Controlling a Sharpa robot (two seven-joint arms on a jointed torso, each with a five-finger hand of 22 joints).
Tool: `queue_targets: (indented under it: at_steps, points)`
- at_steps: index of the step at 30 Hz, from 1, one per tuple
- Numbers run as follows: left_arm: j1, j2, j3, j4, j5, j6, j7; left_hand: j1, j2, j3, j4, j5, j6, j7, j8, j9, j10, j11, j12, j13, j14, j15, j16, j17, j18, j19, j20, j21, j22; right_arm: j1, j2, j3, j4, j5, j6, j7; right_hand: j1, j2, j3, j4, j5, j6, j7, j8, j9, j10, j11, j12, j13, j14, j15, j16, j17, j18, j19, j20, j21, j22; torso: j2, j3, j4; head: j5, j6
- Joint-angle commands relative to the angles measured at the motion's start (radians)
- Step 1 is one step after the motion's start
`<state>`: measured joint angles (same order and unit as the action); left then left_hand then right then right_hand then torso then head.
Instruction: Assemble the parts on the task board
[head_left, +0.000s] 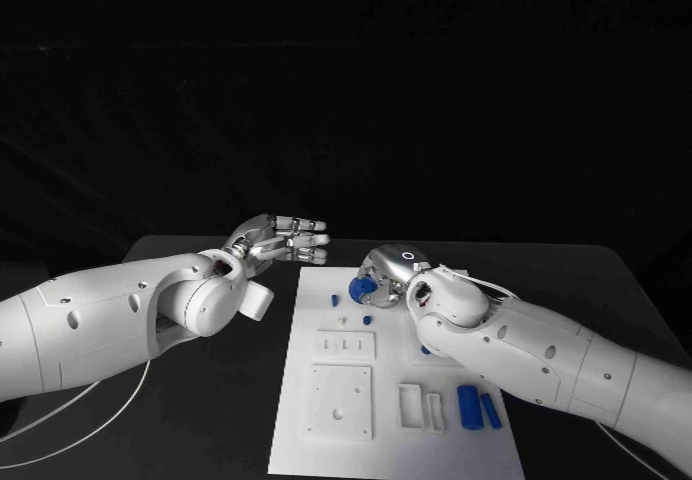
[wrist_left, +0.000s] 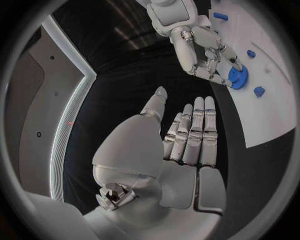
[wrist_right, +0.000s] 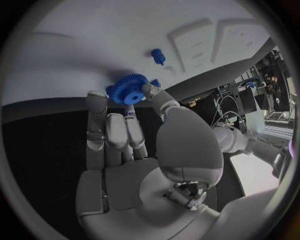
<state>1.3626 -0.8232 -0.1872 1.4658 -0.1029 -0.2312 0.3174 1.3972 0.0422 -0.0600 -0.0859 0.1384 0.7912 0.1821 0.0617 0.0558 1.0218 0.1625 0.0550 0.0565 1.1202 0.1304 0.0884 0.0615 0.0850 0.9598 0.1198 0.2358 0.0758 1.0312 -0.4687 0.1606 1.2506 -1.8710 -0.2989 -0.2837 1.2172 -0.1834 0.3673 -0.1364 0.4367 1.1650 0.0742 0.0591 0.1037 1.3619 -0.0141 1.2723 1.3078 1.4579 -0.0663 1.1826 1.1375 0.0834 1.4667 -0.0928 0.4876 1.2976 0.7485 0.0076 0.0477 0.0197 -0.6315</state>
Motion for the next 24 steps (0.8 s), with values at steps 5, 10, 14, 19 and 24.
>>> queue_targets:
  at_steps: [5, 10, 14, 19, 24]
  points:
    - [0.001, 0.003, 0.001, 0.001, -0.003, 0.010, 0.005, -0.004, -0.007, 0.003, 0.002, -0.005, -0.008, 0.000, -0.004, -0.001, -0.004, 0.001, 0.005, 0.002, -0.002, 0.004, 0.006, 0.001, -0.007, -0.001, 0.002, 0.004, -0.001, -0.002, 0.008, -0.006, -0.015, -0.015, 0.034, 0.012, 0.008, 0.006, -0.003, 0.002, -0.007, -0.007, 0.002, 0.003, 0.002, -0.005, 0.004, -0.009, 0.004, -0.001, -0.007, -0.010, -0.004, 0.002, 0.041, -0.003, -0.011, -0.003, 0.000, 0.0010, -0.0025, 0.003, -0.001]
    - [0.001, 0.003, 0.001, 0.001, -0.003, 0.010, 0.005, -0.004, -0.007, 0.003, 0.002, -0.005, -0.008, 0.000, -0.004, -0.001, -0.004, 0.001, 0.005, 0.002, -0.002, 0.004, 0.006, 0.001, -0.007, -0.001, 0.002, 0.004, -0.001, -0.003, 0.012, -0.011, -0.023, -0.011, 0.044, 0.015, 0.004, 0.008, -0.012, 0.008, -0.022, -0.012, 0.003, 0.003, 0.001, -0.008, 0.005, -0.016, -0.002, -0.002, -0.007, -0.015, -0.008, 0.002, 0.041, -0.003, -0.018, -0.006, 0.000, 0.0005, -0.0017, 0.002, -0.002]
    - [0.001, 0.003, 0.001, 0.001, -0.003, 0.010, 0.005, -0.004, -0.007, 0.003, 0.002, -0.005, -0.008, 0.000, -0.004, -0.001, -0.004, 0.001, 0.005, 0.002, -0.002, 0.004, 0.006, 0.001, -0.007, -0.001, 0.002, 0.004, -0.001, -0.003, 0.015, -0.014, -0.028, -0.006, 0.044, 0.019, 0.000, 0.010, -0.043, 0.027, -0.122, -0.026, 0.005, 0.003, -0.002, -0.014, 0.007, -0.025, -0.010, -0.003, -0.005, -0.023, -0.014, 0.002, 0.040, -0.001, -0.029, -0.011, 0.000, 0.0007, -0.0020, 0.004, -0.002]
    - [0.001, 0.004, 0.001, 0.000, -0.003, 0.010, 0.004, -0.004, -0.007, 0.003, 0.002, -0.005, -0.008, 0.000, -0.004, -0.001, -0.004, 0.001, 0.005, 0.002, -0.002, 0.004, 0.006, 0.001, -0.007, -0.001, 0.002, 0.004, -0.001, -0.003, 0.018, -0.018, -0.035, -0.001, 0.040, 0.022, 0.029, 0.005, -0.092, 0.093, -0.168, -0.037, 0.009, 0.003, -0.025, -0.018, 0.010, -0.030, -0.021, -0.002, -0.003, -0.031, -0.018, 0.005, 0.042, 0.002, -0.040, -0.021, -0.001, 0.0004, -0.0023, 0.004, -0.002]
    - [0.001, 0.004, 0.001, 0.000, -0.003, 0.010, 0.004, -0.004, -0.007, 0.003, 0.002, -0.005, -0.008, 0.000, -0.004, -0.001, -0.004, 0.001, 0.005, 0.002, -0.002, 0.004, 0.006, 0.001, -0.007, -0.001, 0.002, 0.004, -0.001, -0.003, 0.016, -0.019, -0.035, 0.001, 0.035, 0.023, 0.028, 0.006, -0.092, 0.096, -0.164, -0.036, 0.008, 0.004, -0.025, -0.017, 0.010, -0.029, -0.021, -0.002, -0.003, -0.031, -0.018, 0.005, 0.042, 0.001, -0.039, -0.021, 0.000, 0.0006, -0.0024, 0.005, -0.002]
